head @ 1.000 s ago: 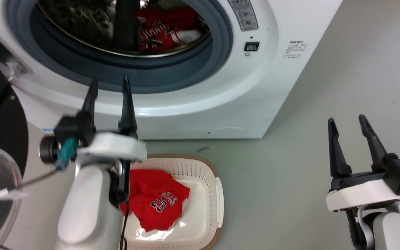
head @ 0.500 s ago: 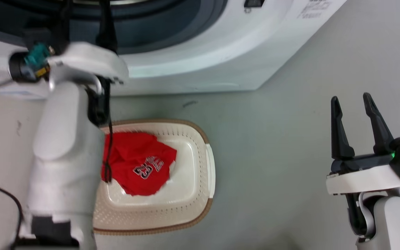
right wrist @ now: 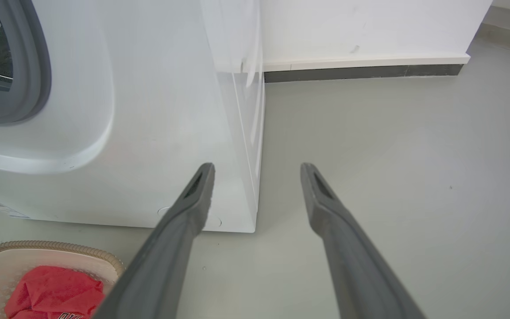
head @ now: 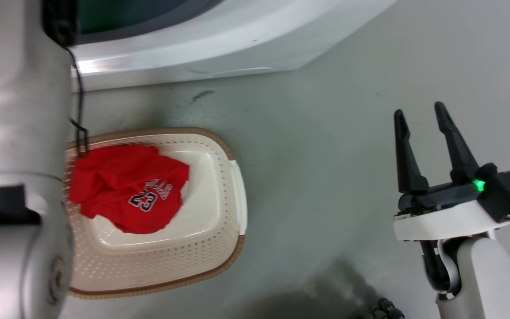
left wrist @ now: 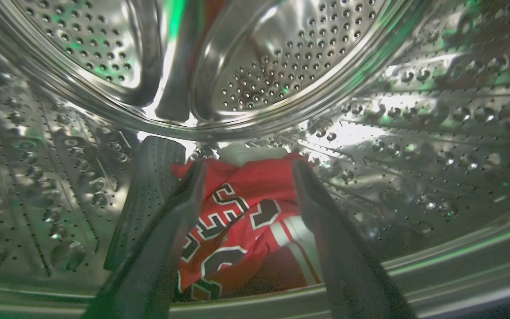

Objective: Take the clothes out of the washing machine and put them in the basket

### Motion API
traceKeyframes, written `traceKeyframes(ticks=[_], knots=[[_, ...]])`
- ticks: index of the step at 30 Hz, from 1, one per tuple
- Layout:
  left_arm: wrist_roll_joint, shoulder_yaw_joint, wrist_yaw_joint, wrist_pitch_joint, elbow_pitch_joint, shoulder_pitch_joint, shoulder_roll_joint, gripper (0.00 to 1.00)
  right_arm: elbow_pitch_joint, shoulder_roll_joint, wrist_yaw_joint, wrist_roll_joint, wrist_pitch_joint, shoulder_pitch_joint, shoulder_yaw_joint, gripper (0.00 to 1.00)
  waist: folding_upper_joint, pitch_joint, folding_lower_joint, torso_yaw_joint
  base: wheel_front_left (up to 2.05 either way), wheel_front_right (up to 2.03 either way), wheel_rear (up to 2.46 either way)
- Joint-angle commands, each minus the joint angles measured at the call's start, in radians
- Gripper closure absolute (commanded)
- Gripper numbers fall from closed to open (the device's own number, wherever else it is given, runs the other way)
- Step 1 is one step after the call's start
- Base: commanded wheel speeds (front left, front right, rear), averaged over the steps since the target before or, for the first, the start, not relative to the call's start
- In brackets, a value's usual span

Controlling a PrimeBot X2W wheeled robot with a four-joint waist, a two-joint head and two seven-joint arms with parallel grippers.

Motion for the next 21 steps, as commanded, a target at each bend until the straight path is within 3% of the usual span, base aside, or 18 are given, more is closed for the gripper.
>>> traceKeyframes(ticks=[1, 10, 21], knots=[[0.01, -0.007, -0.008, 0.032, 0.031, -0.044, 0.023, 0.0, 0.005, 0.001, 0.0, 0.015, -0.005, -0.018, 0.012, 0.0, 0.0, 0.027, -0.0002, -0.036, 0.0, 0.0, 0.0], [0.018, -0.027, -0.022, 0.267, 0.184, -0.22, 0.11, 0.0, 0.006, 0.001, 0.0, 0.082, -0.005, -0.029, 0.082, 0.0, 0.0, 0.074, -0.0002, -0.138, 0.0, 0.0, 0.0], [0.026, -0.05, -0.012, 0.528, 0.273, -0.344, 0.195, 0.0, -0.006, 0.001, 0.0, 0.144, -0.006, -0.031, 0.159, 0.0, 0.0, 0.136, -0.0002, -0.223, 0.0, 0.0, 0.0]])
